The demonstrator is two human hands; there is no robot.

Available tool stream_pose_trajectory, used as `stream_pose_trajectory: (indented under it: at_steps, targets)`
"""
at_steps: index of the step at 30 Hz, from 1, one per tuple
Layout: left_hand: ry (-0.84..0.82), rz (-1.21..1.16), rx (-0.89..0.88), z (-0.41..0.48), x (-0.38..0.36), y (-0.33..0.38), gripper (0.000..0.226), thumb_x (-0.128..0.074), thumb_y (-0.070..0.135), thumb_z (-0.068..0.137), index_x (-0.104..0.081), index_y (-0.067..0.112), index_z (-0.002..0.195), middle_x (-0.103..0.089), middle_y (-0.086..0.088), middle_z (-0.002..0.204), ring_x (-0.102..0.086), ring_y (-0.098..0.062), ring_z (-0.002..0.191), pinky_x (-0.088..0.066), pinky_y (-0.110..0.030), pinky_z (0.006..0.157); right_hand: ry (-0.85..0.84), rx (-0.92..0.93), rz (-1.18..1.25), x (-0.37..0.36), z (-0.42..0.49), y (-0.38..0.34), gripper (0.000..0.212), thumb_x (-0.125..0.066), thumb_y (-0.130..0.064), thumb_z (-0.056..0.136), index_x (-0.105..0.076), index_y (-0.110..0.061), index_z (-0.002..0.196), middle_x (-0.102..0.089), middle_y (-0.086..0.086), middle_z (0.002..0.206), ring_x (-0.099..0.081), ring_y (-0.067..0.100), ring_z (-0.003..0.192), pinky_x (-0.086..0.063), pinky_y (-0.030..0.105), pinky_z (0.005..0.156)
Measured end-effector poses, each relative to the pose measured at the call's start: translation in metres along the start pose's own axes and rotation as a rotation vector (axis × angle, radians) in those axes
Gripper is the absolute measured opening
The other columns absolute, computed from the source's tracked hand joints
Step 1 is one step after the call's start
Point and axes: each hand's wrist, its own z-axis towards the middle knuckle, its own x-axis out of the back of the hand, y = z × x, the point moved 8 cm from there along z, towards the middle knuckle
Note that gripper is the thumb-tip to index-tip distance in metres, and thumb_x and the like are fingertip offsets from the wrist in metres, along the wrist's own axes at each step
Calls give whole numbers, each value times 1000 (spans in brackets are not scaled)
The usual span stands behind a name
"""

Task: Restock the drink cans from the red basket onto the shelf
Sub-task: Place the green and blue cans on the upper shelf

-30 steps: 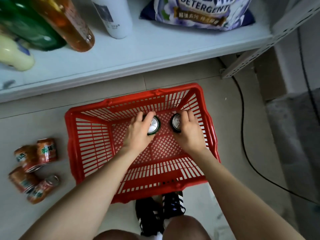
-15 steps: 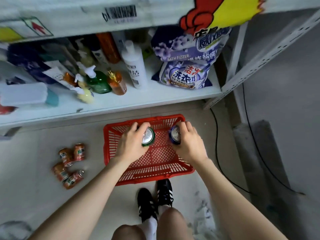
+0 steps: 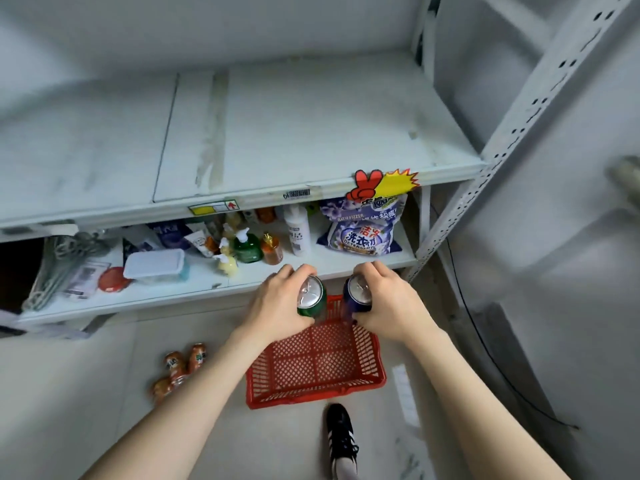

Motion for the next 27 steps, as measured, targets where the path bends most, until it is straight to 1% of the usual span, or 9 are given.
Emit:
stream_pose_trajectory:
  at_steps: [3,6,8,12,16,19,22,25,27]
  targets:
    - [16,23,-7,-23,43,22,82,-81,42,64,-37,34,132,-50,5,122,-55,-21,106,-51,-37,81,-10,76,-10,45,-16,-30,69,-76,-32,69,-43,-21,129,-50,-1,120,-57,27,106,-52,40,80]
    - [43,44,-35,-44,86,46,83,-80,48,63,-37,35,133,-50,8,120,-55,-18,106,-49,-31,79,-24,145,-38,86,-30,-54,71,-77,-34,66,-44,-22,128,-51,-2,120,-58,26,106,-52,41,83]
    - [67,54,-59,-56,113,62,83,-79,50,62,-37,37,133,-51,10,122,-56,-17,106,-48,-31,79,-33,183,-53,114,-37,-68,71,-77,-36,65,-45,-23,127,-51,-3,118,-57,24,106,-51,40,84]
    - [133,31,-95,-70,167,92,80,-78,53,59,-40,40,128,-53,14,123,-56,-14,107,-50,-33,85,-9,236,-70,173,-47,-92,71,-78,-37,62,-48,-24,125,-53,-6,117,-56,19,104,-51,39,85]
    - [187,14,-125,-77,215,120,74,-81,49,56,-44,39,119,-56,14,115,-57,-13,101,-51,-33,83,32,295,-56,233,-52,-110,67,-76,-39,56,-53,-26,118,-57,-7,109,-58,18,96,-52,38,83]
    - [219,33,-145,-83,250,145,72,-83,50,56,-46,39,117,-57,15,116,-55,-11,103,-50,-33,88,60,347,-62,280,-58,-121,65,-82,-36,56,-56,-23,115,-62,-4,108,-59,18,96,-51,36,85]
    - [238,16,-182,-87,286,170,71,-86,48,54,-49,38,114,-61,18,114,-56,-8,103,-49,-32,89,76,382,-61,326,-66,-131,65,-87,-29,57,-59,-21,115,-64,-5,109,-60,13,96,-50,29,87]
    - [234,39,-228,-87,319,196,70,-86,50,52,-48,42,111,-59,21,112,-55,-11,105,-48,-35,92,80,411,-55,369,-73,-139,63,-88,-25,56,-60,-23,112,-67,-10,103,-63,8,90,-52,25,81]
    - [237,72,-255,-87,340,216,70,-86,48,55,-48,41,113,-60,20,113,-55,-10,105,-48,-34,92,92,443,-56,397,-77,-144,61,-89,-24,57,-60,-24,110,-67,-11,101,-64,8,88,-53,25,79]
